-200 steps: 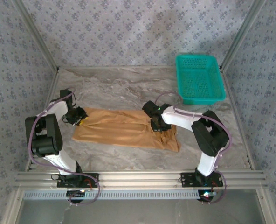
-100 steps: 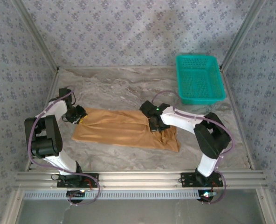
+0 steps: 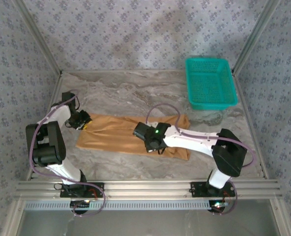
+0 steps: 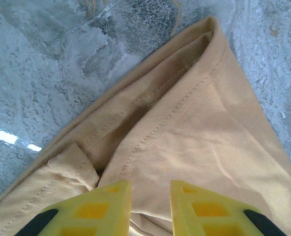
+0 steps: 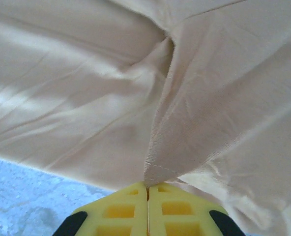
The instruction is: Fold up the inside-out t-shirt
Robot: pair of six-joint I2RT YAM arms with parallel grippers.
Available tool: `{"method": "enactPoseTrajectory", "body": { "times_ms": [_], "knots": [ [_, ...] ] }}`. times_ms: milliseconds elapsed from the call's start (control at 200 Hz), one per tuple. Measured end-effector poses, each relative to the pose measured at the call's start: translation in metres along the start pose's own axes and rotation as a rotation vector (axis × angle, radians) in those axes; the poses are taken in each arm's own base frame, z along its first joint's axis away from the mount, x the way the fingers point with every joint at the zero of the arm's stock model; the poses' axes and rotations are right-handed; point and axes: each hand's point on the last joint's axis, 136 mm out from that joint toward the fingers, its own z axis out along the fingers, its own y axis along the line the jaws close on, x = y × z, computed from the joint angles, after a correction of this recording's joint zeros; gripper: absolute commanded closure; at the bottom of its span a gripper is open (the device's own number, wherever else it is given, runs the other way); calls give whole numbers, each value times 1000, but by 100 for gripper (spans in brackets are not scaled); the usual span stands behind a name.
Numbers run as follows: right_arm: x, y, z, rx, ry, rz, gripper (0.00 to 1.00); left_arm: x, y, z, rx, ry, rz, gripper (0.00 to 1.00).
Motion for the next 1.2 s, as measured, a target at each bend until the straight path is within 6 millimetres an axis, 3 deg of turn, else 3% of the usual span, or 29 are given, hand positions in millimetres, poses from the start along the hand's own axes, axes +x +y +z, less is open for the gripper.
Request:
{"method": "enactPoseTrajectory", "body": {
  "times_ms": [45,75,170,270,410,505,615,715,789,904,1014,1199],
  "knots": [
    [6,5,4,5,14,-3,51,-1,-1,-1,1,-1,1,74],
    [11,7,6,11,27,-9,43,-1,-1,-2,1,-2,1,74],
    [16,12,8,25,48,-19,31,-3,-4,-4,4,-4,4,73],
    [7,11,-1,23,41,2,31,-3,-11,-6,10,-12,21,72],
    [-29,-7,-15,-57,5,138,32,5,-34,-7,37,-10,75,72],
    [-66,-35,-13,-147,-45,308,34,16,-51,-5,84,18,93,72],
    [-83,-76,12,-171,-41,455,35,20,-62,6,135,60,80,73],
    [-82,-99,39,-163,5,523,35,16,-52,29,122,113,33,76],
    [-76,-112,60,-144,45,555,35,8,-33,44,91,137,-26,76],
    [-59,-135,84,-91,107,587,35,-10,-17,39,105,117,-95,77],
    [-64,-145,87,-91,97,594,35,-16,0,36,96,93,-135,77],
    [-75,-142,88,-91,98,512,33,5,15,26,62,78,-127,72]
  ]
}}
